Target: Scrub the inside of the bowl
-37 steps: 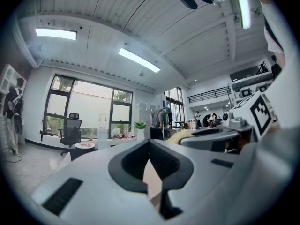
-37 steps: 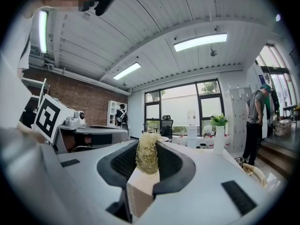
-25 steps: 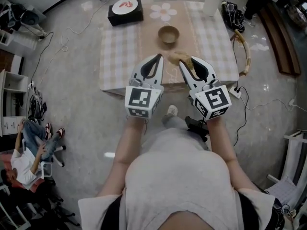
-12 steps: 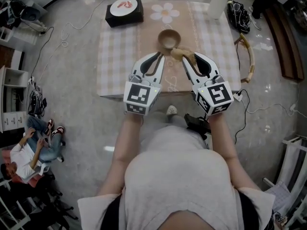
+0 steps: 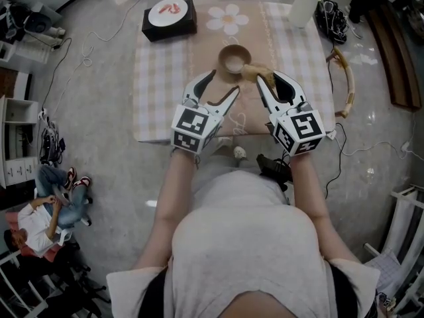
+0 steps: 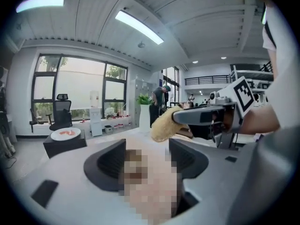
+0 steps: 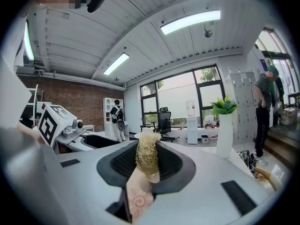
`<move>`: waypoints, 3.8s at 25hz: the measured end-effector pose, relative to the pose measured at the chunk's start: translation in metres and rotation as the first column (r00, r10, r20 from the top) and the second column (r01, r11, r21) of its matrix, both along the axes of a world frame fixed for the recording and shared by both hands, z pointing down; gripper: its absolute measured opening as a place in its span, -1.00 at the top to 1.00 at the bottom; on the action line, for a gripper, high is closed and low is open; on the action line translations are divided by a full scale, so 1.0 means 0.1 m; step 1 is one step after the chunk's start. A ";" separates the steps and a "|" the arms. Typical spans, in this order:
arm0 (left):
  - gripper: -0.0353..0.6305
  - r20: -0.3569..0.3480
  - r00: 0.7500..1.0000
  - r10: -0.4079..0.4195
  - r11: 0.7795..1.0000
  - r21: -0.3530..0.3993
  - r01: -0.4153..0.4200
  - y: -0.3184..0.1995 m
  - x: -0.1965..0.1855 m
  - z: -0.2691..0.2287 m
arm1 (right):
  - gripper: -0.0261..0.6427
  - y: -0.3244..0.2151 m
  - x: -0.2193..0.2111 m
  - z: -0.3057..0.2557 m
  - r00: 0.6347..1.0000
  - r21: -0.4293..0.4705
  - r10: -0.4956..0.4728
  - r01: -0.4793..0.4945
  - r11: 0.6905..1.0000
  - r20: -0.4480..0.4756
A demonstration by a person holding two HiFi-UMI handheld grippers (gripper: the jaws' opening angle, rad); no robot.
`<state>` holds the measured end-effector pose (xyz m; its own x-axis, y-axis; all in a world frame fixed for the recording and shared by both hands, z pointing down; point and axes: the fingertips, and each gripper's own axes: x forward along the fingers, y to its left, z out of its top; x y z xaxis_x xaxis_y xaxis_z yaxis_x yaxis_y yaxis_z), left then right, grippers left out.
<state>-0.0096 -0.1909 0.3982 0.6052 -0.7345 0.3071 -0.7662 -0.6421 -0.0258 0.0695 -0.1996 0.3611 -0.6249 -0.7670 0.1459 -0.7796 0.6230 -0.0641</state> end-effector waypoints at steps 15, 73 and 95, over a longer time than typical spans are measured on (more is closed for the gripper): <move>-0.11 0.121 0.985 0.122 0.982 -0.161 -0.102 -0.71 0.00 0.75 | 0.61 -0.75 -0.04 0.34 0.998 -0.082 0.022 -0.027 0.996 -0.056; -0.33 0.247 0.932 0.266 0.911 -0.379 -0.160 -1.13 0.14 1.51 | 0.61 -1.72 -0.75 1.21 0.918 -0.282 -0.274 0.193 0.940 -0.287; -0.33 0.251 0.928 0.274 0.908 -0.386 -0.164 -1.13 0.13 1.51 | 0.61 -1.69 -0.30 1.22 0.914 -0.307 -0.238 0.135 0.942 -0.329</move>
